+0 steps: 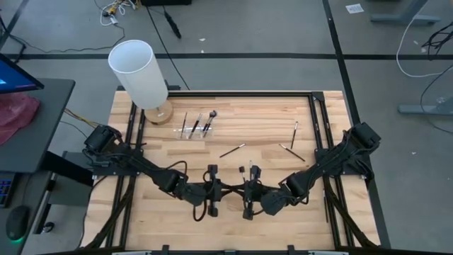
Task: Put items in baskets/containers
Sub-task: Put the eyeshadow brush into the transparent organizer
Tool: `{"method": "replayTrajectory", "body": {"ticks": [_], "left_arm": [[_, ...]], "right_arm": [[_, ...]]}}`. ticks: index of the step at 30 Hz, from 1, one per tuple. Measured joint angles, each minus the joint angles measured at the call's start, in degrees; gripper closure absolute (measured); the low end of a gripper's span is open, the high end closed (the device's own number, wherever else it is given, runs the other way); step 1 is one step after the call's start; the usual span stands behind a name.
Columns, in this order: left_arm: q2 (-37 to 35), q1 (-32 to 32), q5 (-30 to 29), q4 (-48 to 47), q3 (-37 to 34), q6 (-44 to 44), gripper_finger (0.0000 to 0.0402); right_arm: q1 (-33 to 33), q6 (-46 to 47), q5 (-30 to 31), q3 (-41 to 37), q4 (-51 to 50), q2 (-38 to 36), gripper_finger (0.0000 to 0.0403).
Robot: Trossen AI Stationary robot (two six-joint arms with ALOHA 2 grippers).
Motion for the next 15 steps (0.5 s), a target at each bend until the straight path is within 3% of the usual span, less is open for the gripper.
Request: {"method": "replayTrajectory", "body": {"ticks": [3, 8, 15], "left_arm": [[0.0, 0.0, 0.0, -0.1, 0.0, -0.1, 0.0385], [0.0, 0.0, 0.1, -0.5, 0.0, -1.4, 0.0379], [-0.3, -1.3, -0.5, -0.7, -3.2, -5.3, 0.0386]], "right_arm": [[0.0, 0.0, -0.4, 0.0, -0.1, 0.0, 0.0388], [0.2, 0.0, 1.0, 0.0, -2.5, -0.4, 0.0337], [4.2, 0.0, 11.3, 0.0, -7.4, -5.0, 0.0260]]}}
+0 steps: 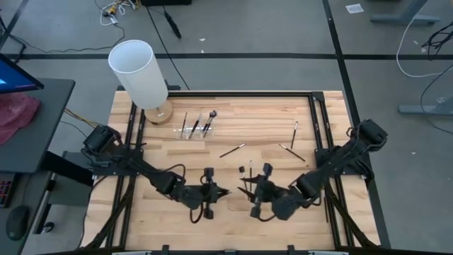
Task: Put items in baskets/containers
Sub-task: Put the eyeshadow brush into the transparent organizer
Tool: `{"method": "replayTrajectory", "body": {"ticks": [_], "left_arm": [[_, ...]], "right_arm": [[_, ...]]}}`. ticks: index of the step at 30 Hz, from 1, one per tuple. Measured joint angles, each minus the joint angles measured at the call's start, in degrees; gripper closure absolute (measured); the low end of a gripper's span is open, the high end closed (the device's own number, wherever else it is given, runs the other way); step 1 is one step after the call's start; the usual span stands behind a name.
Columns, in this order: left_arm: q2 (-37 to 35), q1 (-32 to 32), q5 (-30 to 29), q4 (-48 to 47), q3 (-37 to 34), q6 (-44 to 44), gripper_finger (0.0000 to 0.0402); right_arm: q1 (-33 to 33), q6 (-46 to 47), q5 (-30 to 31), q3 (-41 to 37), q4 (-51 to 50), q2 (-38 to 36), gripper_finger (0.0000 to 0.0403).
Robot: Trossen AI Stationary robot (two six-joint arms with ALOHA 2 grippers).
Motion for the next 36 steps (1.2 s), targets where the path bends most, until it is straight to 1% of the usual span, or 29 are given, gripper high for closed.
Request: {"method": "replayTrajectory", "body": {"ticks": [3, 5, 9, 14, 16, 19, 21, 23, 26, 29, 34, 36], "left_arm": [[0.0, -0.3, -1.4, 3.0, -3.7, -3.8, 0.0386], [0.0, -0.4, -3.0, 8.2, -7.3, -5.1, 0.0386], [0.0, -0.2, -3.9, 26.5, -16.0, -6.4, 0.0386], [0.0, 1.0, -6.2, 51.8, -27.5, -5.4, 0.0386], [0.0, 2.4, -8.2, 61.4, -31.6, -4.0, 0.0386], [-0.1, 5.3, -13.4, 72.4, -36.5, -1.2, 0.0386], [-1.2, 8.2, -16.7, 72.5, -38.3, -0.3, 0.0386], [-3.4, 11.4, -18.7, 73.2, -40.0, 0.0, 0.0386], [-6.2, 16.3, -18.5, 72.9, -41.6, 1.0, 0.0386], [-9.8, 20.5, -18.4, 72.8, -42.5, 4.9, 0.0386], [-15.5, 25.6, -18.6, 71.7, -44.4, 9.3, 0.0385], [-17.1, 27.3, -18.2, 69.8, -44.9, 10.8, 0.0385]], "right_arm": [[1.8, 0.1, 3.3, 0.0, -1.0, -0.6, 0.0244], [2.8, 0.1, 4.8, 0.0, -1.6, -0.6, 0.0241], [3.4, 3.2, 4.9, -0.4, -2.5, 0.3, 0.0239], [3.4, 7.6, 5.1, -3.8, -1.6, 0.3, 0.0248], [3.4, 8.1, 5.1, -5.8, 1.5, 0.3, 0.0253], [3.1, 9.0, 5.0, -9.1, 7.2, 0.3, 0.0260], [3.0, 9.0, 4.9, -11.1, 11.6, 0.3, 0.0263], [3.0, 8.6, 4.9, -12.6, 15.6, 0.3, 0.0266], [3.0, 7.1, 4.9, -14.0, 19.5, 0.3, 0.0269], [3.0, 5.6, 4.5, -14.0, 21.1, 0.3, 0.0270], [3.0, 2.9, 3.7, -14.0, 23.1, 0.3, 0.0270], [3.0, 2.3, 3.4, -14.0, 23.4, 0.3, 0.0270]]}}
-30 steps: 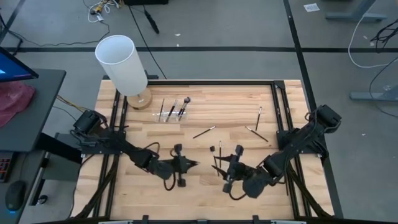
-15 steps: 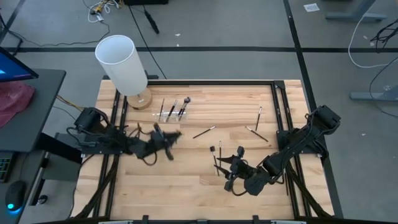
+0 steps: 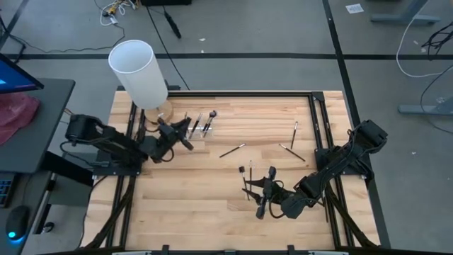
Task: Put items in baskets/containers
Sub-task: Put the eyeshadow brush into the transparent organizer
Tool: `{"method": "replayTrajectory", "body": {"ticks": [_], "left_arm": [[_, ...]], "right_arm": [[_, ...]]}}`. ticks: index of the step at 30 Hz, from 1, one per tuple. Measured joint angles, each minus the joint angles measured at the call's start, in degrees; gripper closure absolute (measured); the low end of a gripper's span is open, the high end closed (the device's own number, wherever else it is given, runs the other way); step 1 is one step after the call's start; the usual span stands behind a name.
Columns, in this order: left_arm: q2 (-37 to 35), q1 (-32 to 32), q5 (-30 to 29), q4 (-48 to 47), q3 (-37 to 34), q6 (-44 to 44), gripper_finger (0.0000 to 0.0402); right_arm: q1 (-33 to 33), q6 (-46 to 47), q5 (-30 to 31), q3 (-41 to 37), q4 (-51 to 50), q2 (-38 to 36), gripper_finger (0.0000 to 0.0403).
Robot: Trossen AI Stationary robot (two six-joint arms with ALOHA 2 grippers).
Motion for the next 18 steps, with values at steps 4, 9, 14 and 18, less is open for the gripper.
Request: {"method": "replayTrajectory", "body": {"ticks": [4, 9, 14, 18], "left_arm": [[-1.5, 3.5, -0.3, -5.0, -0.6, 0.3, 0.0384], [-1.6, 8.2, 6.3, -12.4, -0.6, -4.0, 0.0383], [-1.6, 11.2, 6.3, -17.7, -0.5, -5.2, 0.0383], [-1.6, 11.9, 6.4, -17.9, -0.5, -5.2, 0.0382]], "right_arm": [[-0.1, -0.4, 0.0, 0.0, 0.4, 0.0, 0.0270], [-0.1, -1.1, 0.0, 0.0, 1.1, 0.0, 0.0270], [-0.1, -1.1, -0.1, 0.0, 1.2, 0.0, 0.0270], [-0.2, -1.3, -0.8, 0.0, 1.4, 0.0, 0.0270]]}}
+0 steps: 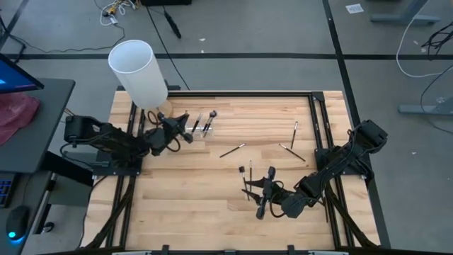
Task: Put items in baskets/containers
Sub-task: Put the eyeshadow brush into the transparent organizer
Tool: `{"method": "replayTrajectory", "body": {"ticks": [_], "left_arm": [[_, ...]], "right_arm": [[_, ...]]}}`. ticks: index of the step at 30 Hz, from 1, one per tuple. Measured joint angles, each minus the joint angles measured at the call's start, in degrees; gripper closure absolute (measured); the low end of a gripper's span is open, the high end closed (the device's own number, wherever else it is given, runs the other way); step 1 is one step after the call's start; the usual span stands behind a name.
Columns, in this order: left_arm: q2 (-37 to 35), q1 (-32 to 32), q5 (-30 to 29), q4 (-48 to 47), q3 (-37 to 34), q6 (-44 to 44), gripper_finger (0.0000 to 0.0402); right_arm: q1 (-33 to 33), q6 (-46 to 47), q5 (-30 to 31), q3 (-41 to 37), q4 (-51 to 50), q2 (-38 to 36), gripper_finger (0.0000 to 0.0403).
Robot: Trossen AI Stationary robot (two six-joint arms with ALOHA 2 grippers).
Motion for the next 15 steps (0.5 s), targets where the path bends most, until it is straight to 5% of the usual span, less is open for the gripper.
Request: {"method": "replayTrajectory", "body": {"ticks": [15], "left_arm": [[0.0, 3.0, -1.8, -14.1, 0.0, -13.4, 0.0381]], "right_arm": [[-0.1, 0.0, -0.4, 0.0, -0.1, 0.0, 0.0270]]}}
